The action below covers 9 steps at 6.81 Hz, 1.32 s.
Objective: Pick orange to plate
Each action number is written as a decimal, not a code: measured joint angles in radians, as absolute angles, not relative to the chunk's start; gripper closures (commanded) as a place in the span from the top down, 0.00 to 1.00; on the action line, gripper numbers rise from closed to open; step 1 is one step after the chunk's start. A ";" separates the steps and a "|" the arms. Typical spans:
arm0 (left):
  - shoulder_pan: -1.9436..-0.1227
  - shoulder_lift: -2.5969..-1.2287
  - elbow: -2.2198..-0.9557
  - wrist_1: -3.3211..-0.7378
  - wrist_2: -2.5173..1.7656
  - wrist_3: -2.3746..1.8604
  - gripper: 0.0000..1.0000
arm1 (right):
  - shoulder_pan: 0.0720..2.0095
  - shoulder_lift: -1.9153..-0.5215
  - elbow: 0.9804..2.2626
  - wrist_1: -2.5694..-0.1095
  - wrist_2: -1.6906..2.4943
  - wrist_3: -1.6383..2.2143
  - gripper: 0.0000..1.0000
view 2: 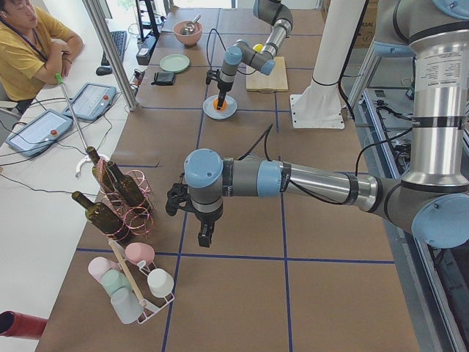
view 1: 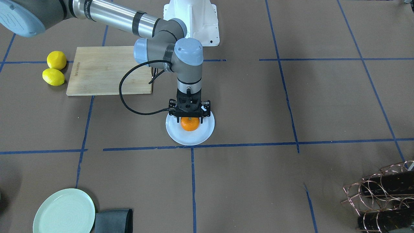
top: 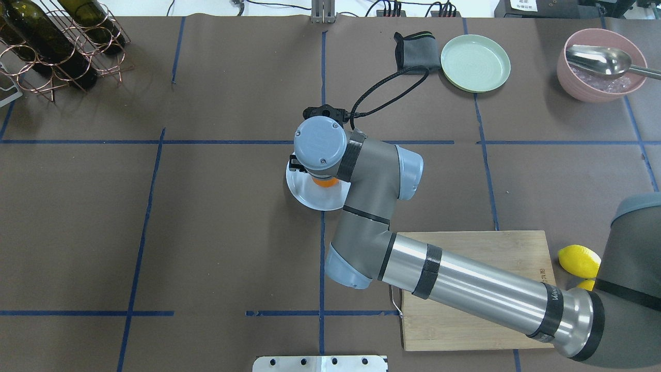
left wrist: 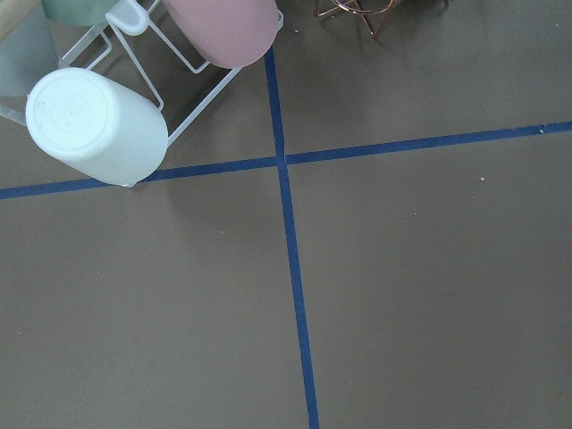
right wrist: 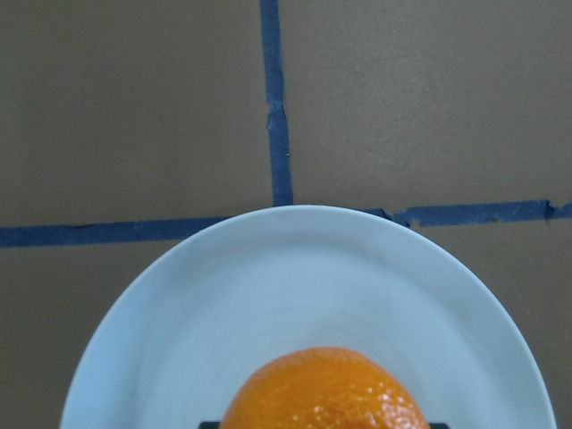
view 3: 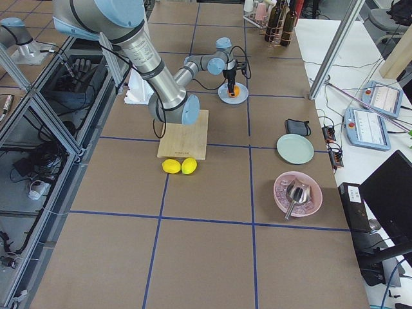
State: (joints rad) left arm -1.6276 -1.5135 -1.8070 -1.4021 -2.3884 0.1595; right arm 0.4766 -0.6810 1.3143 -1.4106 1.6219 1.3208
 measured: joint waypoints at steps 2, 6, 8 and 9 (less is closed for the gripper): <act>-1.628 -1.513 -1.807 -1.402 -2.388 0.159 1.00 | 0.514 -0.663 1.338 -1.406 1.659 1.314 1.00; -1.627 -1.509 -1.805 -1.398 -2.387 0.161 1.00 | 0.821 -0.924 1.666 -1.549 1.998 0.902 1.00; -1.623 -1.510 -1.803 -1.400 -2.385 0.180 1.00 | 0.992 -1.120 1.797 -1.594 2.127 0.603 1.00; -1.620 -1.511 -1.798 -1.403 -2.385 0.193 1.00 | 1.068 -1.229 1.834 -1.598 2.160 0.440 1.00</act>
